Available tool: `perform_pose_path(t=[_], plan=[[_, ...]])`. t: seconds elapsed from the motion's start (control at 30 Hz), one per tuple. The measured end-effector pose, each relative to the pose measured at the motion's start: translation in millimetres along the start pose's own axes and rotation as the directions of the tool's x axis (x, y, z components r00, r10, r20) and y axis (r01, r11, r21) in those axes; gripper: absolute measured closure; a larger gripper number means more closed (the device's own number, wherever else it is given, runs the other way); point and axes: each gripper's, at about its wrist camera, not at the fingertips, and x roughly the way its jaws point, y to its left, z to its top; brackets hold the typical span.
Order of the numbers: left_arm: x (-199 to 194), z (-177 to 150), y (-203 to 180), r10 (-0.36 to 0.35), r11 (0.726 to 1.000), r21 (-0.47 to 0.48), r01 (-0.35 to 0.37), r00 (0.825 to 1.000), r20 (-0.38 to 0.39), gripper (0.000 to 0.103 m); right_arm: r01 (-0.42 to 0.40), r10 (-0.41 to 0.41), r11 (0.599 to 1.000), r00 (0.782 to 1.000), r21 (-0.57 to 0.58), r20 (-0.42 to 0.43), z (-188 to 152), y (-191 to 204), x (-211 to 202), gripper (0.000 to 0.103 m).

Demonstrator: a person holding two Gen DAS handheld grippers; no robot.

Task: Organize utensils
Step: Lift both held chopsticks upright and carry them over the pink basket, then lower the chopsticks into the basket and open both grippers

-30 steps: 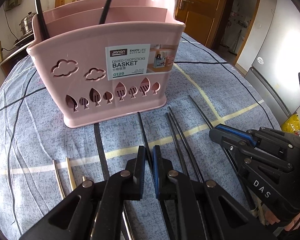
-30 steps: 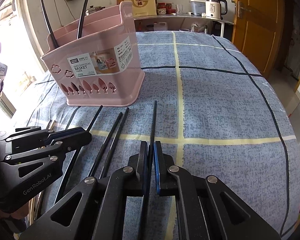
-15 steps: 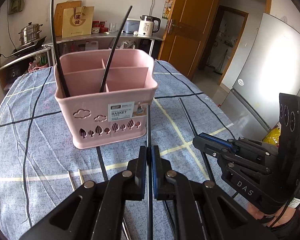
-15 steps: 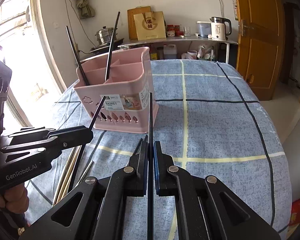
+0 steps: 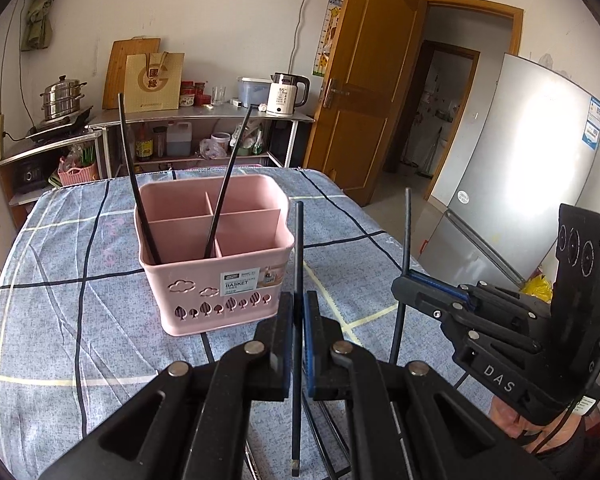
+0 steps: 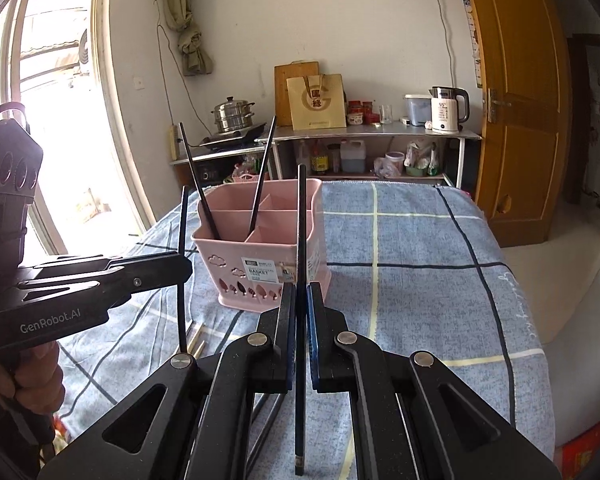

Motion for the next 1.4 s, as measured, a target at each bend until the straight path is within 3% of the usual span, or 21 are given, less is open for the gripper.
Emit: perform_pose_path(t=[0.7,1.4], plan=[[-19,15,6,-0.008,1.0,0.01,0.008,0.999,0.036,0.098,-0.04,0.04,0.999,0.998,-0.007,0.056,16,-1,-14,0.098],[-62,114,40,0.042,0.999,0.006,-0.043,0.983,0.177,0.098,-0.103,0.115,0.992,0.976,-0.077,0.184,103,33,0,0.098]])
